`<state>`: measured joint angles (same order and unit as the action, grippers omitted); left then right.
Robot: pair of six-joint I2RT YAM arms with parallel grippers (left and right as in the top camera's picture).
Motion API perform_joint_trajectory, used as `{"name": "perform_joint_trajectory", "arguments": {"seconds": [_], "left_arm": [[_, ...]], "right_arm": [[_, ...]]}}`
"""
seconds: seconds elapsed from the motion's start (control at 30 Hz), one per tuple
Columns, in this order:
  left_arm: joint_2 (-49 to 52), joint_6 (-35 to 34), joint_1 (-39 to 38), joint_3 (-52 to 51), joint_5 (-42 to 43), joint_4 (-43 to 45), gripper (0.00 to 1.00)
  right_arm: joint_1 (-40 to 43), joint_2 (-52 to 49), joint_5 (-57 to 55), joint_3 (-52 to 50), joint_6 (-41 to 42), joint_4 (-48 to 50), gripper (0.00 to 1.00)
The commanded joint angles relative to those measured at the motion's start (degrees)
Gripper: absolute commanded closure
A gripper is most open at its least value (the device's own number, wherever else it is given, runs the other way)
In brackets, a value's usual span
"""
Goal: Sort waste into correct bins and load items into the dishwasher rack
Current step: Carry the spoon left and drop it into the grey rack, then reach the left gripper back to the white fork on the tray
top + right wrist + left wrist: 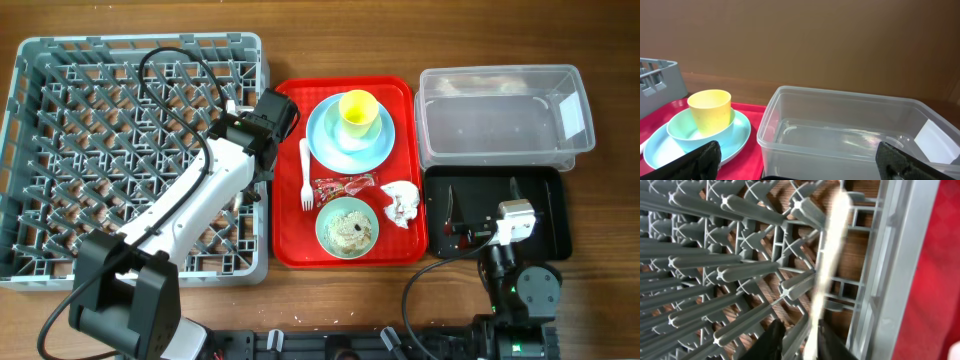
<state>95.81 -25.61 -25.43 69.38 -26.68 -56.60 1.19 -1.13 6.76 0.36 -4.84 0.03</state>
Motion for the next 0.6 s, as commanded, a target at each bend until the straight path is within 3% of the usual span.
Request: {"name": "perform_joint_trajectory", "arguments": {"seconds": [0.0,0.1,0.2,0.3,0.4,0.43,0.57], "left_arm": [[0.4,0.0,0.3,0.0,-1.8,0.2,0.53],[0.1,0.9,0.3,0.4,-1.9,0.1,0.67],[-1.4,1.2,0.2,3.4,-1.0,-1.2,0.73],[-4.3,1.2,-0.2,7.7,7.9,-2.1,0.72],[-7.2,1.0,-0.2,8.9,30.5,2.6,0.69],[-7.3,0.3,-0.5,8.9,34.1,3.6,0.69],[-4.7,-2.3,-4.3,7.0,33.2,8.1,0.63]], "right_arm": [[-0.3,0.2,-0.8,-0.1,-0.6,0.3,0.00],[-0.3,0.2,-0.8,-0.1,-0.6,0.3,0.00],[-0.3,0.2,-0.8,-0.1,-0.6,0.3,0.00],[-0.3,0.2,-0.8,-0.1,-0.6,0.3,0.00],[-0.3,0.2,-0.8,-0.1,-0.6,0.3,0.00],[-0.3,0.2,-0.8,-0.1,-0.6,0.3,0.00],[-0.3,0.2,-0.8,-0.1,-0.6,0.3,0.00]]}}
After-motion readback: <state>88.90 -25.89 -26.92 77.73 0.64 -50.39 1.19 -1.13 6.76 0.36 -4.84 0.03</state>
